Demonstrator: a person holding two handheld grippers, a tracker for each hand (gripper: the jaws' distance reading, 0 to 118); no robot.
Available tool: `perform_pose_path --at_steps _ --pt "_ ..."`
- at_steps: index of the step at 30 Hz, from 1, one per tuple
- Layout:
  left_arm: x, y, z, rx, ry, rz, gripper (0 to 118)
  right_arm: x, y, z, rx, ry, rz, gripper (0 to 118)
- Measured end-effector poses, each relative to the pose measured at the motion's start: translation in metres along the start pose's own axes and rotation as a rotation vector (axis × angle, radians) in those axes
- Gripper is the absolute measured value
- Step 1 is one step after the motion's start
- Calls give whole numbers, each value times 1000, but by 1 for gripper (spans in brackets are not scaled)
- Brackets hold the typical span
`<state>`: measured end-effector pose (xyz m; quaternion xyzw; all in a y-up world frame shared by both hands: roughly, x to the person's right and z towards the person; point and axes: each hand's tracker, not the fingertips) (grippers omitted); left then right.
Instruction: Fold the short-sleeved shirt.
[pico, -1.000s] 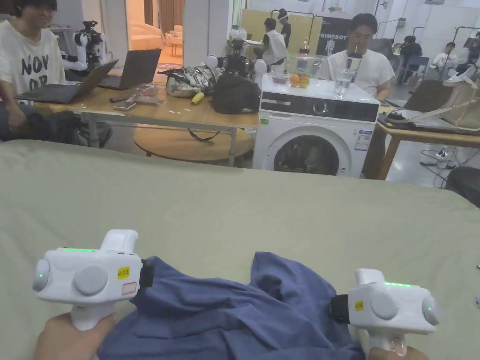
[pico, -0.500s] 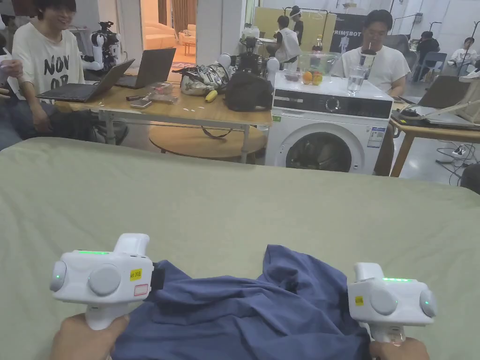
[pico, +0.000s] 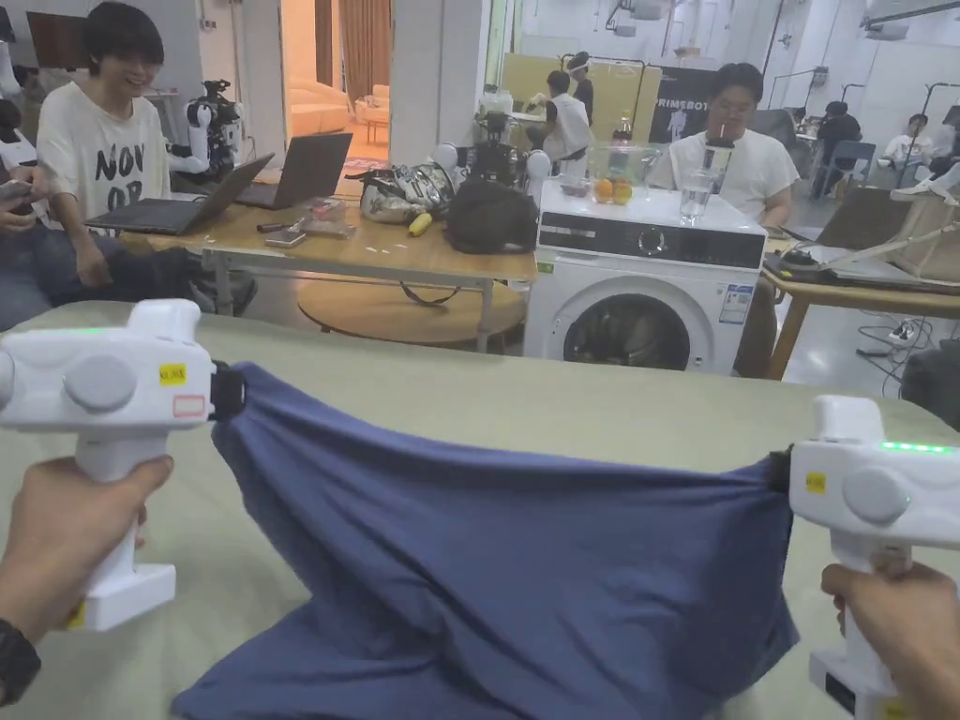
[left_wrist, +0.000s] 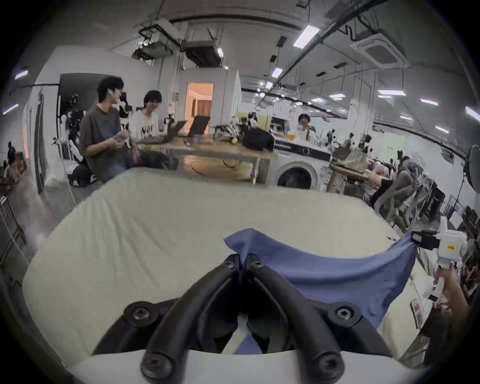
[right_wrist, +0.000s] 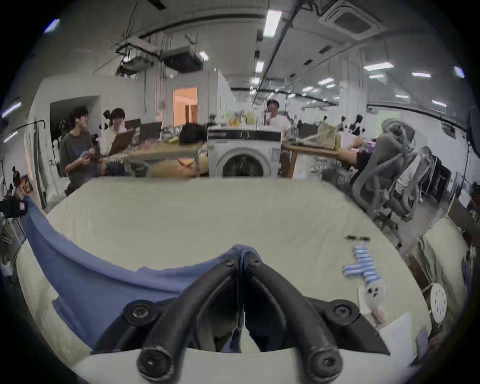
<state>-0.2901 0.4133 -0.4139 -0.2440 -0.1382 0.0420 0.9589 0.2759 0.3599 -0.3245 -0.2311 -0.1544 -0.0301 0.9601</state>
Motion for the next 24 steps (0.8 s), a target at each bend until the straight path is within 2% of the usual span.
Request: perform_pose_path --at_steps 3,11,16,24 --pt "-7 31 17 40 -11 5 0 2 31 17 46 22 -10 0" --pt "-4 100 39 119 38 -33 0 -27 108 63 197 19 42 0" --pt "-6 138 31 137 55 -28 0 -35 150 58 229 10 24 0" --pt "-2 203 20 215 84 -32 0 -49 218 45 333 -11 54 0"
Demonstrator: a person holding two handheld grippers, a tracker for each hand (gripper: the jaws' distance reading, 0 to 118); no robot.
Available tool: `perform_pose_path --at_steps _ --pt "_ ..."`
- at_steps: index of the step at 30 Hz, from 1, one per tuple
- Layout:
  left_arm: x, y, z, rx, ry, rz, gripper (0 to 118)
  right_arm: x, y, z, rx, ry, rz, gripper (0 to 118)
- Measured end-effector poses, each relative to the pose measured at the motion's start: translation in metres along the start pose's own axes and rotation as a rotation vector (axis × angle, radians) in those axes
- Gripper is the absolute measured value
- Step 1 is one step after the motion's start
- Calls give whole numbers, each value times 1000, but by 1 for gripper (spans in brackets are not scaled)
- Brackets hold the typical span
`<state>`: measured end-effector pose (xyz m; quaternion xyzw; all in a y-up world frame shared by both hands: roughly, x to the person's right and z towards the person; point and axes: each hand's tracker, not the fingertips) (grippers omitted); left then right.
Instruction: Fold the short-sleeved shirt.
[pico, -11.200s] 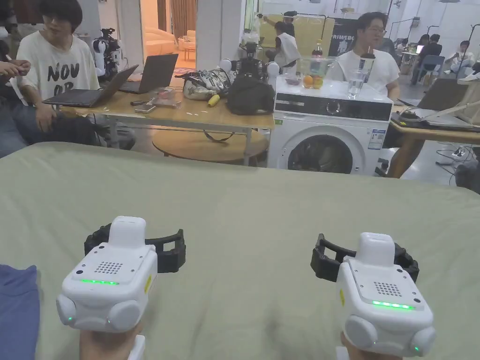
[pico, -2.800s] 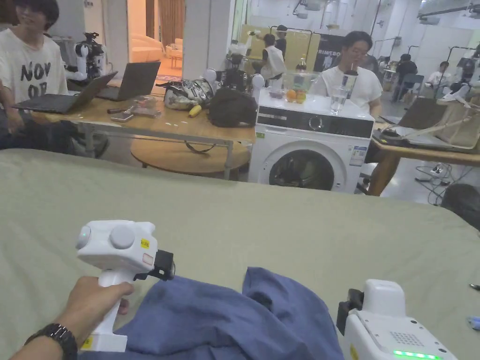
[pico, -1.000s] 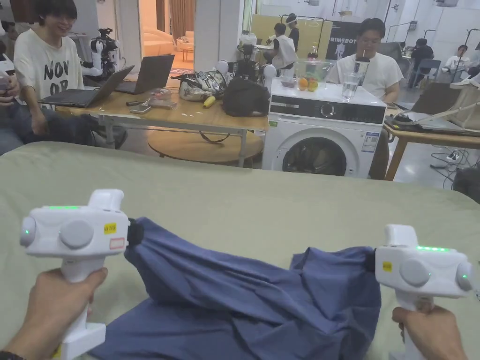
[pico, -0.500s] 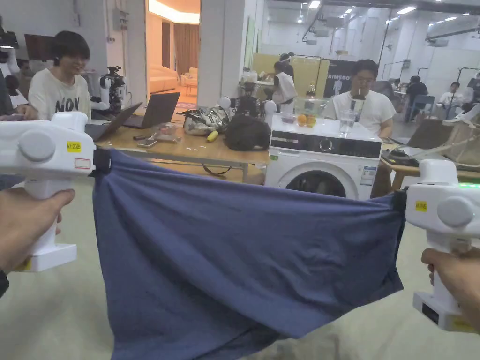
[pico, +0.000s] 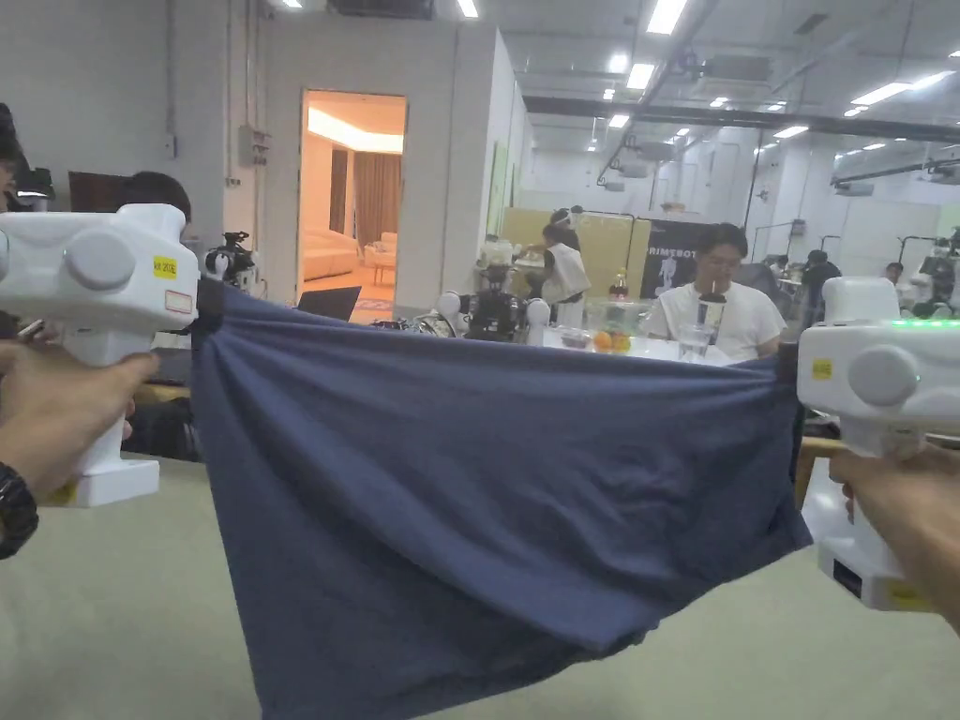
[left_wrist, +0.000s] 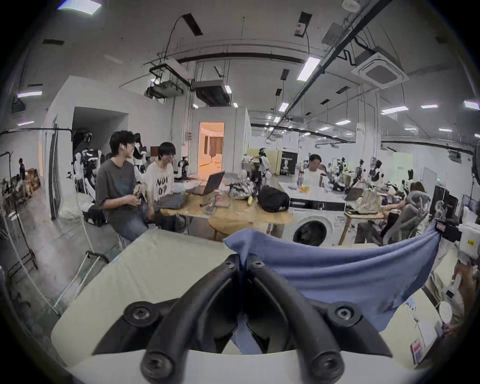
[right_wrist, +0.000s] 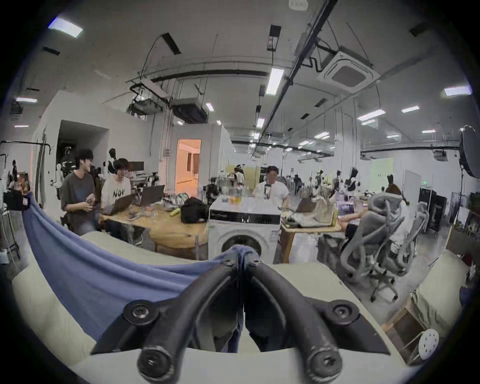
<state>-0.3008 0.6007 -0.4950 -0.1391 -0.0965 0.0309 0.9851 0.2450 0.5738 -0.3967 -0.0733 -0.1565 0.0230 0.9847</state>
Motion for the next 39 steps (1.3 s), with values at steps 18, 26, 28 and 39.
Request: perform_pose_path --at_steps 18,26,28,39 --pt "-3 -184 23 -179 -91 0 0 -1 -188 26 -203 -18 91 0" --pt "-3 -334 96 -335 -134 32 0 9 -314 107 -360 -20 80 0" --pt "-4 -357 110 -353 -131 37 0 8 -331 125 -385 -28 82 0" --pt "-21 -426 132 -487 -116 89 0 6 -398 175 -539 -35 49 0"
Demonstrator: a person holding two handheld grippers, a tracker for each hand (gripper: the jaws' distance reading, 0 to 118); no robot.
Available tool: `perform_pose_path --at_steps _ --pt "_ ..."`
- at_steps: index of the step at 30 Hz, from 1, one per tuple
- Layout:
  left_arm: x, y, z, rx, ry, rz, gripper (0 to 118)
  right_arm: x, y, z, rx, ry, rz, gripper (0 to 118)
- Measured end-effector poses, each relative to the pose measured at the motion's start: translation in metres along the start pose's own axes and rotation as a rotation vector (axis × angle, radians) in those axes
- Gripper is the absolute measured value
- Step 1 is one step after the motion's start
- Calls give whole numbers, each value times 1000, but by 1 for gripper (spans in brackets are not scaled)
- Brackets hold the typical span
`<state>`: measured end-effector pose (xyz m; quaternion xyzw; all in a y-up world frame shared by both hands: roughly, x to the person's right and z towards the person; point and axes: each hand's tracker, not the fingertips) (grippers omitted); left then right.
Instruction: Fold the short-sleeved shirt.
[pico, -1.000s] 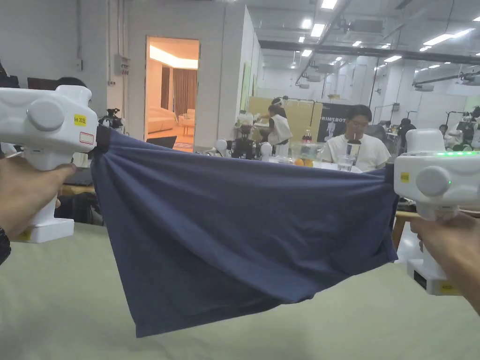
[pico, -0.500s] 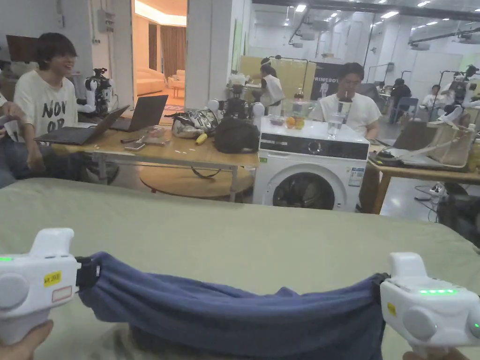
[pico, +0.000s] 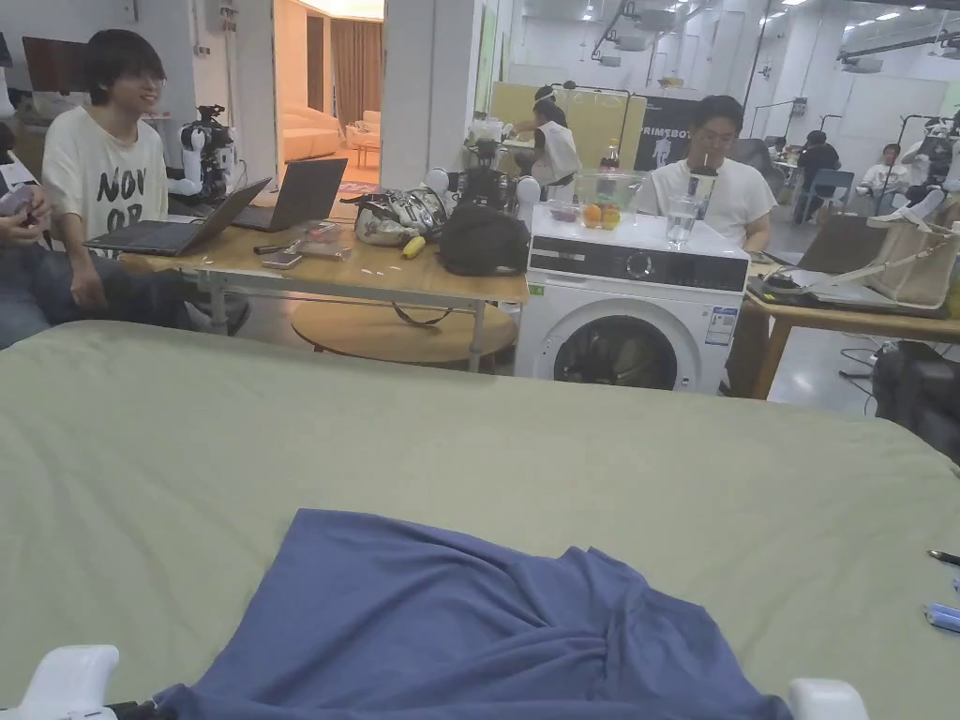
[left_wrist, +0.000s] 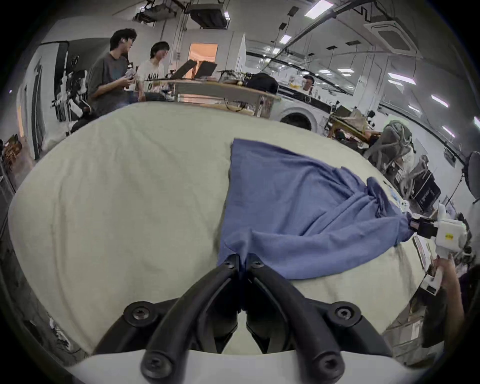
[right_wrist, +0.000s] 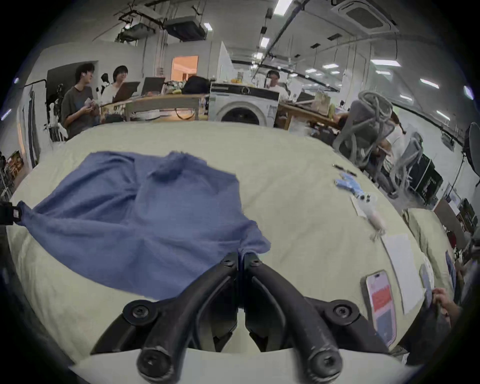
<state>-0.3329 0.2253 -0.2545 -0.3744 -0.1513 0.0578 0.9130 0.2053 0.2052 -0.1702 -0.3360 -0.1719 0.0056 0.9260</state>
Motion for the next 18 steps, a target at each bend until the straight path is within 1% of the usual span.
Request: perform_pose_path --at_steps 2,3,4,5,6,7,8,9,12,14,15,16,17,18 --pt "0 -4 -6 -19 7 1 0 -5 -6 -2 -21 -4 11 2" --pt "-1 -4 -8 -30 11 1 2 -6 -7 -3 -19 -3 11 6" --pt "0 -2 -10 -37 18 -1 16 -7 -7 -2 -16 1 14 19" --pt "-1 0 -10 -42 24 1 29 -9 -5 0 -10 2 15 37" --pt "1 1 -9 -41 24 4 37 -10 -1 1 0 6 4 52" --pt "2 4 -7 -28 21 7 39 -10 3 4 18 20 -17 55" --pt "4 8 -5 -4 20 6 41 -10 8 7 48 37 -41 55" --pt "8 12 -2 25 24 -1 42 -12 13 11 68 33 -55 55" --pt "24 21 8 146 23 -47 43 -18 29 21 169 53 -98 55" --pt "36 26 8 195 33 -64 43 -26 38 27 218 45 -117 53" --pt "42 27 7 224 37 -74 43 -30 41 29 254 52 -132 47" --pt "49 29 6 249 47 -84 36 -35 45 31 285 58 -140 27" --pt "56 31 3 269 57 -91 21 -41 48 30 307 57 -130 10" --pt "62 31 2 280 57 -99 5 -46 50 30 309 60 -122 1"
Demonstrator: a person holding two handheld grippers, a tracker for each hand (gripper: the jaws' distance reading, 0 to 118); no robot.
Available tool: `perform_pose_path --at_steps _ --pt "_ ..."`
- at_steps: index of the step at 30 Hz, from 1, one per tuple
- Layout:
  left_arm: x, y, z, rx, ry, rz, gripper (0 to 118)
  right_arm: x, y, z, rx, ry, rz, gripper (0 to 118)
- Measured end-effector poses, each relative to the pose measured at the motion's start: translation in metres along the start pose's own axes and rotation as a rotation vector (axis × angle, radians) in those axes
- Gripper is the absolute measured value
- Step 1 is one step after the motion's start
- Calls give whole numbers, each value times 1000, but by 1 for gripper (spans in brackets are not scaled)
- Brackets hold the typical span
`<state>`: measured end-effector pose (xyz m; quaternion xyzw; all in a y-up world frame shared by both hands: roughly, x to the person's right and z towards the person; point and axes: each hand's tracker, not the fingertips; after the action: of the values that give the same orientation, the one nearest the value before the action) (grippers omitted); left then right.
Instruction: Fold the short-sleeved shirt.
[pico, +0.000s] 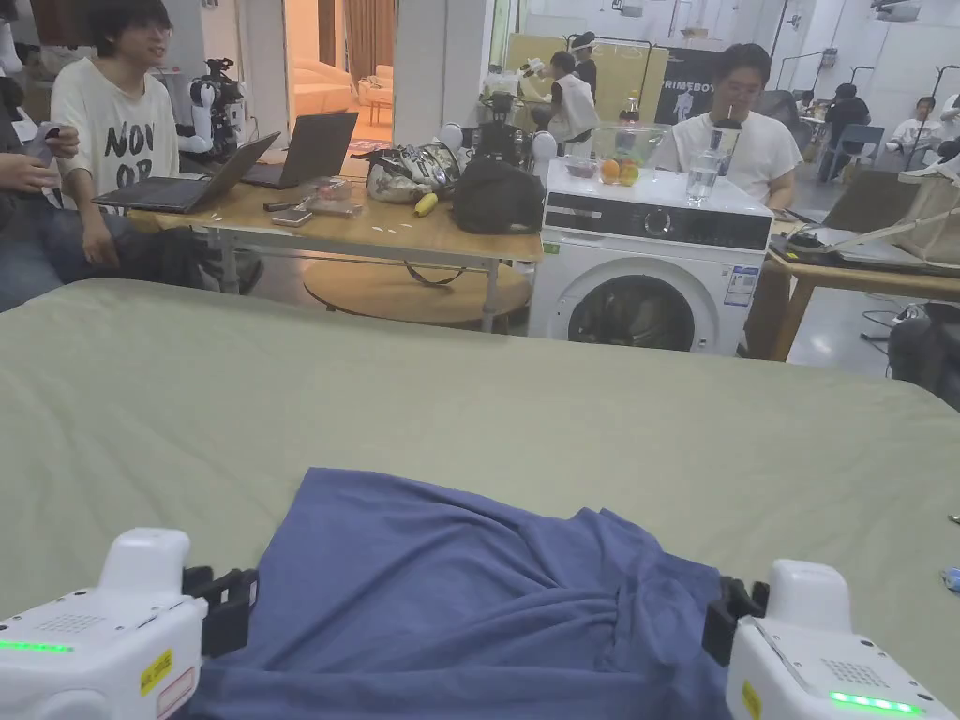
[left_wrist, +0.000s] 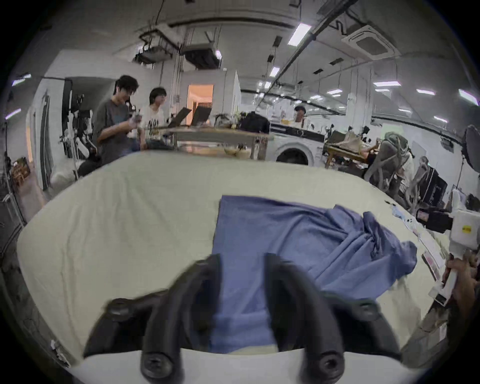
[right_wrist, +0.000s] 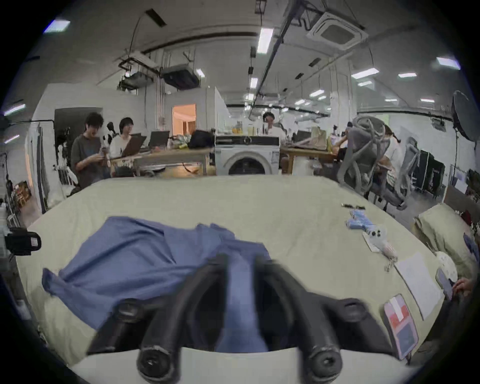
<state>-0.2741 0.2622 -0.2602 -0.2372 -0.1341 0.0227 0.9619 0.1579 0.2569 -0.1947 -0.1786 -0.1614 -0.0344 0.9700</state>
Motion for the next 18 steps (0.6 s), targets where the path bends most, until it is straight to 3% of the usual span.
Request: perform_pose_path --at_steps 1,9,18 --pt "7 1 -3 15 -3 -8 0 -5 2 -2 11 1 3 0" --pt "16 24 -51 -46 12 35 0 -28 10 -28 -19 36 -3 0" --pt "-30 113 -192 -250 -33 63 0 -27 15 -73 -109 57 13 0"
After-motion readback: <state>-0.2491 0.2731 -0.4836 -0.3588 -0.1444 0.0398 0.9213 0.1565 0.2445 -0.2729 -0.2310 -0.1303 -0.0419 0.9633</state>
